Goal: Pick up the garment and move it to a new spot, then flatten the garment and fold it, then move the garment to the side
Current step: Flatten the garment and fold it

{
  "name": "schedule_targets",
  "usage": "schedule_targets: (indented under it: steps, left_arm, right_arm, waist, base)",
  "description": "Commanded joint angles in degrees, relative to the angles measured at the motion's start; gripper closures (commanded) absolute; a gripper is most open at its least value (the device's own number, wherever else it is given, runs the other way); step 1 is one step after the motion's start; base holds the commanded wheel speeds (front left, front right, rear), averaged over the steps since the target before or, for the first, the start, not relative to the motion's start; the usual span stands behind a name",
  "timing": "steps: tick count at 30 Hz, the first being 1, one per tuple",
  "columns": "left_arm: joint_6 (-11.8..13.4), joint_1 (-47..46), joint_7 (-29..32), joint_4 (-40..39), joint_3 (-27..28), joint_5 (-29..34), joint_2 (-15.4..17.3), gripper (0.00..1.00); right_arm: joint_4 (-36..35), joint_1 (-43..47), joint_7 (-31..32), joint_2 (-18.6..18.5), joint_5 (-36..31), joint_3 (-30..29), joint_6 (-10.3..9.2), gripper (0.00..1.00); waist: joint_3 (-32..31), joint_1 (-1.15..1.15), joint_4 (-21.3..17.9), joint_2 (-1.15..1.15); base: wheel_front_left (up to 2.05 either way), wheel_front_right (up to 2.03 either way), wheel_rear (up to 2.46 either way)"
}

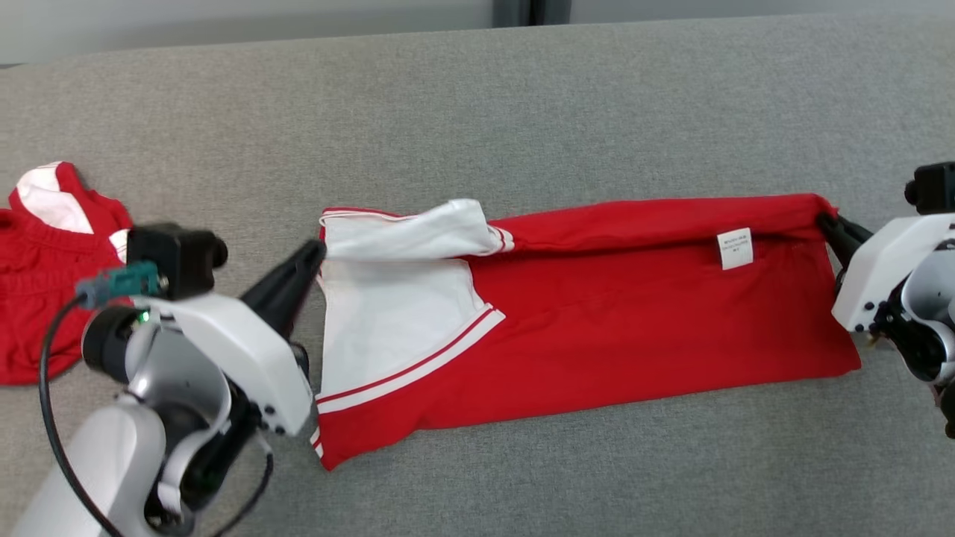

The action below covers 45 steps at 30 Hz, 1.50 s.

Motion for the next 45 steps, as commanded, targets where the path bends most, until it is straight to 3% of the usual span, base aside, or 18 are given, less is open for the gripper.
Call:
schedule_targets:
  steps: [1, 9, 18, 19, 20, 21, 22, 23, 24, 25, 26, 31, 38, 45]
  left_arm:
    - [1.1, 2.5, 0.3, -1.9, 0.3, -0.5, 0.5, 1.0]
    - [3.9, 10.9, -0.4, -7.3, 0.7, -1.7, 0.3, 1.0]
    - [4.7, 14.5, -3.9, -3.6, -0.8, 0.0, -1.3, 1.0]
    - [4.6, 14.6, -4.3, -2.7, -1.1, 0.0, -1.7, 1.0]
    - [4.4, 14.5, -4.9, -1.8, -1.3, 0.2, -2.1, 1.0]
    - [4.2, 14.3, -5.6, -0.7, -1.5, 0.5, -2.5, 1.0]
    - [4.1, 14.2, -6.1, 0.5, -1.9, 0.7, -2.9, 1.0]
    - [3.9, 13.9, -6.8, 1.6, -2.2, 0.9, -3.3, 1.0]
    - [3.9, 13.7, -7.5, 2.6, -2.5, 1.0, -3.8, 0.76]
    - [4.1, 13.6, -8.1, 3.6, -2.6, 1.5, -4.2, 0.34]
    - [4.4, 13.5, -9.0, 4.3, -2.6, 1.6, -4.9, 0.0]
    - [5.6, 14.5, -13.8, 6.4, -1.4, 2.6, -6.4, 0.0]
    - [8.4, 16.2, -23.7, 8.8, 2.6, 1.6, -10.8, 0.0]
    - [7.4, 18.2, -34.6, 13.0, 3.8, 2.4, -14.6, 0.0]
  right_arm:
    - [-0.6, 1.4, 0.4, -0.7, 0.5, 0.2, 0.02, 1.0]
    - [-1.2, 4.9, 1.4, -3.2, 1.4, 0.1, 0.02, 1.0]
    - [-0.8, 8.2, 1.5, -1.8, 1.9, -0.1, 0.02, 1.0]
    - [-0.3, 8.3, 1.0, -1.5, 1.9, -0.3, 0.02, 0.96]
    - [0.4, 8.4, 0.3, -1.2, 1.8, -0.8, 0.01, 0.72]
    - [0.8, 8.4, -0.1, -0.9, 1.4, -1.0, 0.01, 0.58]
    - [1.4, 8.5, -0.5, -0.6, 1.3, -1.2, 0.01, 0.2]
    - [2.0, 8.5, -0.9, -0.2, 1.2, -1.5, 0.01, 0.0]
    - [2.3, 8.6, -1.2, 0.1, 1.1, -1.6, 0.01, 0.0]
    - [2.6, 8.7, -1.8, 0.4, 1.1, -1.8, 0.02, 0.0]
    - [2.7, 8.7, -2.4, 0.7, 1.1, -2.0, 0.02, 0.0]
    - [4.6, 7.9, -6.9, 0.9, -1.1, -3.6, 0.02, 0.0]
    - [6.8, 9.6, -15.8, 5.7, -6.2, -4.7, 0.02, 0.0]
    - [8.7, 12.8, -20.9, 12.0, -13.4, -7.7, 0.01, 0.0]
  waist:
    - [-0.3, 0.0, 0.5, 0.0]
    - [0.4, 0.0, 1.3, 0.0]
    - [0.7, 0.0, 0.9, 0.0]
    - [0.7, 0.0, 0.8, 0.0]
    - [0.6, 0.0, 0.8, 0.0]
    - [0.5, 0.0, 0.7, 0.0]
    - [0.4, 0.0, 0.7, 0.0]
    - [0.2, 0.0, 0.7, 0.0]
    - [0.0, 0.0, 0.7, 0.0]
    - [-0.3, 0.0, 0.6, 0.0]
    - [-0.6, 0.0, 0.6, 0.0]
    - [-2.6, 0.0, 0.3, 0.0]
    - [-6.1, 0.0, 0.3, 0.0]
    - [-8.9, 0.0, 0.1, 0.0]
  base:
    - [0.0, 0.0, 0.0]
    - [0.0, 0.0, 0.0]
    - [0.0, 0.0, 0.0]
    - [0.0, 0.0, 0.0]
    - [0.0, 0.0, 0.0]
    - [0.0, 0.0, 0.0]
    - [0.0, 0.0, 0.0]
    - [0.0, 0.0, 0.0]
    - [0.0, 0.0, 0.0]
    - [0.0, 0.0, 0.0]
    - [0.0, 0.0, 0.0]
    - [0.0, 0.0, 0.0]
    - [0.0, 0.0, 0.0]
    - [0.0, 0.0, 0.0]
